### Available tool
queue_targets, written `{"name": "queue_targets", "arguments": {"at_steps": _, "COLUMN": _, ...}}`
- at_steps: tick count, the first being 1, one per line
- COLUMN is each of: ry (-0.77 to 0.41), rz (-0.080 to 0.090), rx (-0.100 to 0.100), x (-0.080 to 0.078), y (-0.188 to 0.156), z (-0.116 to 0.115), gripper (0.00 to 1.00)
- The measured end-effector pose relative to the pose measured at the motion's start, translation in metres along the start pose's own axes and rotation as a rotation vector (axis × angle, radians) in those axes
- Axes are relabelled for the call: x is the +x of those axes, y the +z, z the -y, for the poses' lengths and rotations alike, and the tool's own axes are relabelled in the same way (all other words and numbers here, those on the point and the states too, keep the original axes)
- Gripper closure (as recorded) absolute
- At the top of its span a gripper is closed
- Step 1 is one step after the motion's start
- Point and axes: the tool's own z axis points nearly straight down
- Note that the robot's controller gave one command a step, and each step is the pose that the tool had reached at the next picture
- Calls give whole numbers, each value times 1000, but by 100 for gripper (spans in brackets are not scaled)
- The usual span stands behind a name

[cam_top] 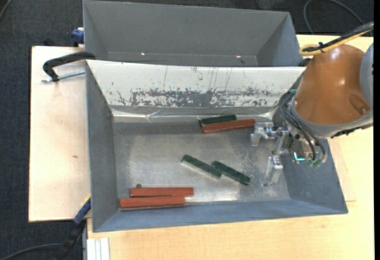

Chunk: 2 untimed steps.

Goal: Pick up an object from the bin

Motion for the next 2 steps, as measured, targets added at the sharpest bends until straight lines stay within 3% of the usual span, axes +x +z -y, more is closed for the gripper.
{"name": "queue_targets", "arguments": {"at_steps": 1, "ry": -63, "rz": 3, "rx": -2, "x": -45, "y": 102, "z": -81, "gripper": 0}}
{"name": "queue_targets", "arguments": {"at_steps": 2, "ry": -57, "rz": 12, "rx": 0, "x": -47, "y": 97, "z": -78, "gripper": 100}}
